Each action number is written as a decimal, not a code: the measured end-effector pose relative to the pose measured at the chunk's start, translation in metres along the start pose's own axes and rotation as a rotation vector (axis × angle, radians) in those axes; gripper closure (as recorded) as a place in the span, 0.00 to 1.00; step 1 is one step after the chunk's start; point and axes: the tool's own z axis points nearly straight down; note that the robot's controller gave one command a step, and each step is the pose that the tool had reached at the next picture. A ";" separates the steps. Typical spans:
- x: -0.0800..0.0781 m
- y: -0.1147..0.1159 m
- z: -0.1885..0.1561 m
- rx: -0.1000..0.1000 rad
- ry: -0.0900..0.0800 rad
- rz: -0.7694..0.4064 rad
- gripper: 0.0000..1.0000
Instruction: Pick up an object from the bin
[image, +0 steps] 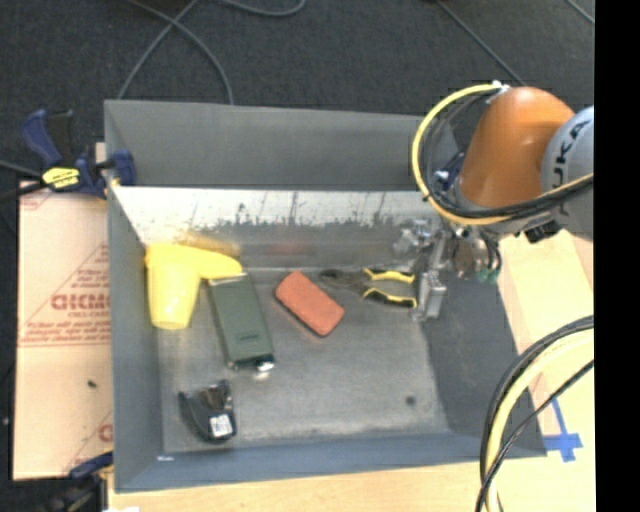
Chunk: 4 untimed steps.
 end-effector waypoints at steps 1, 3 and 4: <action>-0.002 0.000 -0.005 0.001 -0.008 -0.003 0.00; -0.023 -0.013 0.024 0.003 -0.016 0.068 0.00; -0.020 -0.011 0.093 0.001 -0.006 0.197 0.00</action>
Offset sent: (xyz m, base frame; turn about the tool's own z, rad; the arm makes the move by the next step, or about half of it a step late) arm 0.0199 -0.0081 -0.0981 0.2126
